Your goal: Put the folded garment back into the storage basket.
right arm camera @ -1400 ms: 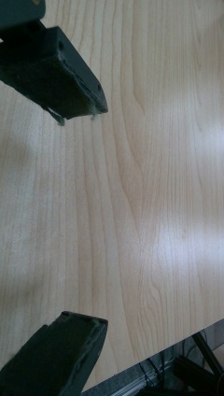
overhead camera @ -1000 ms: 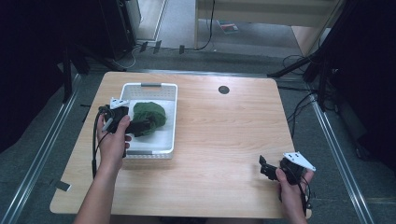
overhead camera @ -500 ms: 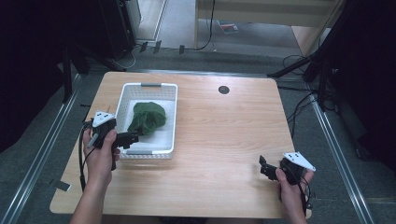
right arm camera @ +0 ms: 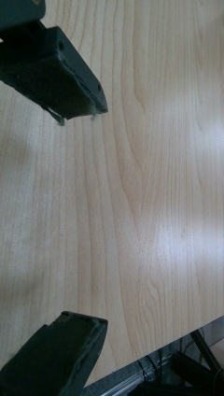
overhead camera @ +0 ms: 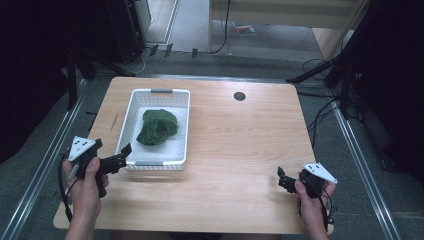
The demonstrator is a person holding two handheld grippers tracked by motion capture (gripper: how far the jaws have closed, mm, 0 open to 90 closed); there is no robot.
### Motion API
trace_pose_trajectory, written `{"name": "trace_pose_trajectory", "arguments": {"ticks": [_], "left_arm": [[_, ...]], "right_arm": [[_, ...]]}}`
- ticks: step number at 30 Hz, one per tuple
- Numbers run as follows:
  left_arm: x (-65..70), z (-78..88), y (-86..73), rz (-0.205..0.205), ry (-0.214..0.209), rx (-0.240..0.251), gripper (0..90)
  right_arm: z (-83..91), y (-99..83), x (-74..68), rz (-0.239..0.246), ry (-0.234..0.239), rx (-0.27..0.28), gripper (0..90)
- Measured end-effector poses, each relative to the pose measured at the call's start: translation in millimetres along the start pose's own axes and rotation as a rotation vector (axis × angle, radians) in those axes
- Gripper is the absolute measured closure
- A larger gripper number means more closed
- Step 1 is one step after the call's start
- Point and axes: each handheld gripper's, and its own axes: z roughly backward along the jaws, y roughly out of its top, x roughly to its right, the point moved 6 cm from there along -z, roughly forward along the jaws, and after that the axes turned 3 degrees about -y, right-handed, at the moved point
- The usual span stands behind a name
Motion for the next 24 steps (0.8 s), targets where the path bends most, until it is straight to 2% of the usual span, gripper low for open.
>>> {"name": "trace_pose_trajectory", "arguments": {"ticks": [5,7,10,12,14,16,19,24], "left_arm": [[-18.1,11.3,-17.1,0.018,0.034,0.024,0.0],[-25.2,14.1,-27.4,0.030,0.044,0.032,0.0],[-36.8,15.2,-46.0,0.036,0.084,0.034,0.0],[-43.2,16.3,-53.9,0.052,0.085,0.050,0.0],[-51.1,20.3,-61.2,0.068,0.111,0.088,0.0],[-56.1,21.4,-66.2,0.090,0.098,0.094,0.0],[-65.0,21.1,-72.4,0.103,0.111,0.100,0.0],[-69.7,18.0,-78.9,0.111,0.117,0.090,0.0]], "right_arm": [[0.1,-0.1,0.2,0.000,0.005,0.000,0.8],[0.0,-0.1,0.2,-0.001,0.006,0.000,0.8],[-0.1,-0.2,0.4,-0.001,0.006,-0.002,0.8],[-0.2,-0.2,0.4,-0.001,0.005,-0.005,0.8],[-0.2,-0.2,0.6,-0.002,0.003,-0.006,0.8],[-0.2,-0.2,0.7,-0.003,0.001,-0.006,0.8],[-0.1,-0.2,0.5,0.000,0.005,-0.005,0.8],[-0.1,-0.1,0.5,-0.003,0.005,-0.002,0.8]]}}
